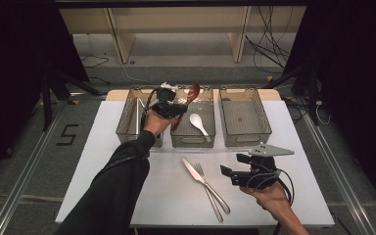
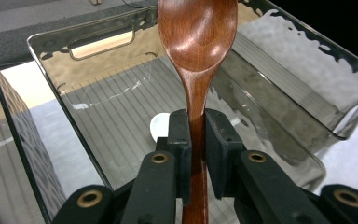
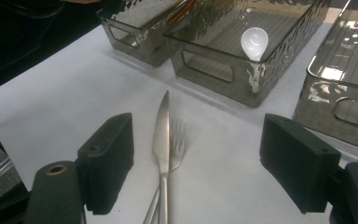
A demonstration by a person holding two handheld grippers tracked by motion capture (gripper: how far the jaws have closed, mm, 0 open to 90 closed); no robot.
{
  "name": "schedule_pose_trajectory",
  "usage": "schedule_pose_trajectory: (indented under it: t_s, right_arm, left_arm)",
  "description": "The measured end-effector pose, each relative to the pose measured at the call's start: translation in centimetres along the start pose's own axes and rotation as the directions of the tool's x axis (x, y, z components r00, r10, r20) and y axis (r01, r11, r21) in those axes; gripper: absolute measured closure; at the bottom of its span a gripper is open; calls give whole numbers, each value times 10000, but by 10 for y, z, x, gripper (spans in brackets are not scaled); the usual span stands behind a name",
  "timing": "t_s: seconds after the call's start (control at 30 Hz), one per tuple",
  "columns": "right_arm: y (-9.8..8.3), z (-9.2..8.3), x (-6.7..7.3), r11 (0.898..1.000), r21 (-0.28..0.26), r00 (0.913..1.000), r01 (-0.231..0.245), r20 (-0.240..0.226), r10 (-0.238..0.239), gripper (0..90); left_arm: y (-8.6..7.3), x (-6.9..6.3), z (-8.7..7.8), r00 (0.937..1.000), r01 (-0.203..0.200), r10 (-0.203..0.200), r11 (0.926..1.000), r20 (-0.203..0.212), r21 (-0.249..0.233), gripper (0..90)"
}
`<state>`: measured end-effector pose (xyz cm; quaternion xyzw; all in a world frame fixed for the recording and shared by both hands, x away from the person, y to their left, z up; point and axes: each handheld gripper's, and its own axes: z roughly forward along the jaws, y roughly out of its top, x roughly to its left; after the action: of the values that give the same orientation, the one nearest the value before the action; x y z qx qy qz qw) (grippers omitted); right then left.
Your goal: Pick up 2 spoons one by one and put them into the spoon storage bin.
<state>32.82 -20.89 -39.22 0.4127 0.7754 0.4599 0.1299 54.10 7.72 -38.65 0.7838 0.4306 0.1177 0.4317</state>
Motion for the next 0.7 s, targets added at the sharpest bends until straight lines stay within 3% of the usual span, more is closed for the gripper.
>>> schedule_pose_trajectory:
  t_s: [0.2,0.27,0.37,0.47,0.7]
  right_arm:
    - [0,0,0,10000,6,10000,1,-29,-1,271]
    - [0,0,0,10000,19,10000,7,-26,-7,271]
    - [0,0,0,10000,0,10000,-5,-40,5,271]
    - [0,0,0,10000,34,10000,5,-38,-5,271]
    - [0,1,1,10000,65,10000,-13,-26,13,271]
  left_arm:
    - [-2,0,8,9998,185,-184,9998,-118,101,776]
    - [-3,0,10,9995,288,-287,9994,-92,199,664]
    - [-3,0,8,9997,248,-250,9993,66,270,609]
    - [-2,-1,1,9998,164,-169,9990,110,406,529]
    - [-1,-4,-28,9992,126,-131,9999,373,116,409]
